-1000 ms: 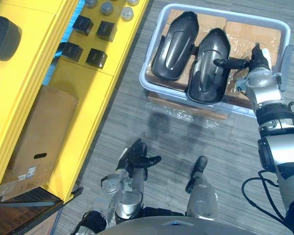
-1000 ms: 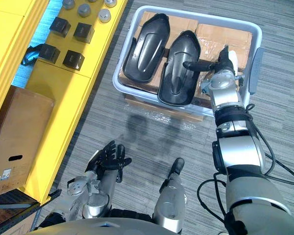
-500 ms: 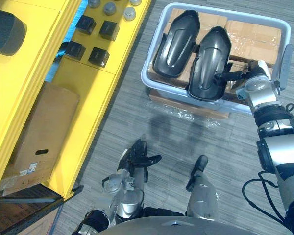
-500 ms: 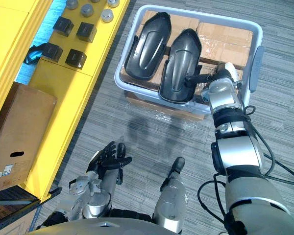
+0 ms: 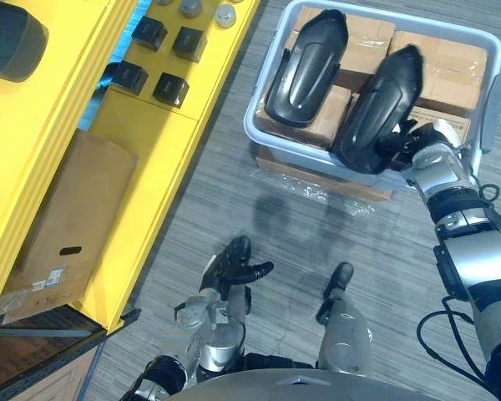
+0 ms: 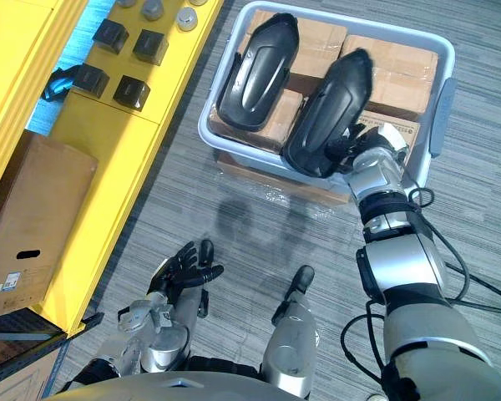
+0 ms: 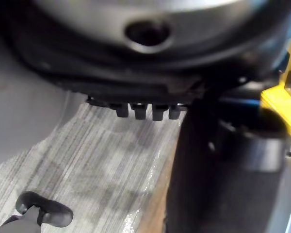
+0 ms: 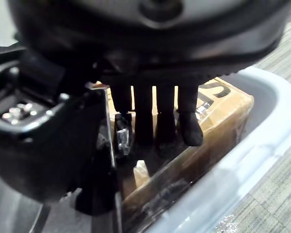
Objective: Walk over and take three plastic housings, then place them on the shelf
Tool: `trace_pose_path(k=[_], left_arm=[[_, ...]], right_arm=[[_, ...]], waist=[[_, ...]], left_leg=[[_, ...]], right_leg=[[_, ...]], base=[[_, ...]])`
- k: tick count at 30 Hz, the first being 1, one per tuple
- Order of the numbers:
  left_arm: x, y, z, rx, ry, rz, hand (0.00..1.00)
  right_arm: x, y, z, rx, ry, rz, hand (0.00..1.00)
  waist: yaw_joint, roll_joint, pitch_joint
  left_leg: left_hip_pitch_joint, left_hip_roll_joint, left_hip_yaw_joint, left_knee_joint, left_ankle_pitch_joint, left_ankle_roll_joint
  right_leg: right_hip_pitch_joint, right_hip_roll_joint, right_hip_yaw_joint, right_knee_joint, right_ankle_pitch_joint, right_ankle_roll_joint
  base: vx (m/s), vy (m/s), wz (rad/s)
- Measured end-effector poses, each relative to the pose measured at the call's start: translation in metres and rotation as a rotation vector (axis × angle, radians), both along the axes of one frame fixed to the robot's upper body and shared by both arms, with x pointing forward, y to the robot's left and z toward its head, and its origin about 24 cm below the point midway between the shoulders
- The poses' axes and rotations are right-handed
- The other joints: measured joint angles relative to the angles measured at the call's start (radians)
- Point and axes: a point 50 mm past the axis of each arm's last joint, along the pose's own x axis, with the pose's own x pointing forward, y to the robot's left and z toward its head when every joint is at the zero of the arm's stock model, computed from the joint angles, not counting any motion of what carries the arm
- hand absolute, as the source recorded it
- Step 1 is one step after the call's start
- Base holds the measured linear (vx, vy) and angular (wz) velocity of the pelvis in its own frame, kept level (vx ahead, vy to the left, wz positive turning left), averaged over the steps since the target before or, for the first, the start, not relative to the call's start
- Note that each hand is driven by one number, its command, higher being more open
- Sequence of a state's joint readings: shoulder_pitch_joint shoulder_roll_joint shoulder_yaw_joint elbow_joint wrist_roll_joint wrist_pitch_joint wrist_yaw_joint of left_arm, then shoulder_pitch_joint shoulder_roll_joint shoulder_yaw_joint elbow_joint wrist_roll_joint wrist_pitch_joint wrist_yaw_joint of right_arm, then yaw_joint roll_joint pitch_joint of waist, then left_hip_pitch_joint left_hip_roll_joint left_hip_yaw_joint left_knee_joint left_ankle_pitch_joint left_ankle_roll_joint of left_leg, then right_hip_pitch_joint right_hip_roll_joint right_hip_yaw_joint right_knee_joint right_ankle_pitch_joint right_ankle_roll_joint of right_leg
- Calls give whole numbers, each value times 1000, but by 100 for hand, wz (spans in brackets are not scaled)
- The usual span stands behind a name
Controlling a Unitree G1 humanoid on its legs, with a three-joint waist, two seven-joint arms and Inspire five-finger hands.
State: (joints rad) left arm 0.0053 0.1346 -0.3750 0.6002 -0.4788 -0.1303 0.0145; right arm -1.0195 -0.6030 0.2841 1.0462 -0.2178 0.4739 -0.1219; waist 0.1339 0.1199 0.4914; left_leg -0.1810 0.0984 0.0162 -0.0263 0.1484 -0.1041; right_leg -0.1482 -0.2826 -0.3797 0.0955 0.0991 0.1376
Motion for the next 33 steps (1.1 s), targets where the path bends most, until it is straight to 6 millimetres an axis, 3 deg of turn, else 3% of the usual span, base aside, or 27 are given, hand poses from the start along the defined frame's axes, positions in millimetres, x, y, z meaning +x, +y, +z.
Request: trace_pose_path(k=[13,19,21,25,29,33], left_arm=[[1,2,2,5,-28,20,100],[-7,0,14,-6,-81,62,100],[-5,-3,26,-26,-132,83,100],[15,-5,82,10,-411,118,100],[44,0,147,101,-729,138,100],[61,-3,186,121,-898,128,100]], right_arm=[[1,-4,8,-101,-153,-11,0],[-1,-5,32,-159,-331,-15,0],[-3,-5,41,-200,-389,-7,0],[-10,-7,53,-235,-504,-29,0],[-12,-8,49,-245,-507,-36,0],[-12,-7,46,-244,-507,-39,0]], waist=[[-3,1,0],[-13,0,0],[-25,-1,1],[-42,-3,1],[-58,-7,0],[-79,-9,0]], left_leg=[[2,-6,-31,-50,44,2],[15,-5,-21,-55,45,1],[15,-5,-20,-55,45,1],[24,-3,-11,-55,44,0],[49,1,6,-55,40,-4],[49,6,11,-56,40,-4]], right_leg=[[-8,-12,-30,27,-15,2],[-6,-12,-24,27,-15,2],[-6,-11,-24,27,-15,2],[-3,-8,-12,27,-14,1],[12,-4,6,24,-14,1],[12,4,11,15,-12,0]], base=[[-32,-7,7],[0,-13,-4],[0,0,0],[-8,-18,-5],[-27,-24,-12],[-28,-30,-7]])
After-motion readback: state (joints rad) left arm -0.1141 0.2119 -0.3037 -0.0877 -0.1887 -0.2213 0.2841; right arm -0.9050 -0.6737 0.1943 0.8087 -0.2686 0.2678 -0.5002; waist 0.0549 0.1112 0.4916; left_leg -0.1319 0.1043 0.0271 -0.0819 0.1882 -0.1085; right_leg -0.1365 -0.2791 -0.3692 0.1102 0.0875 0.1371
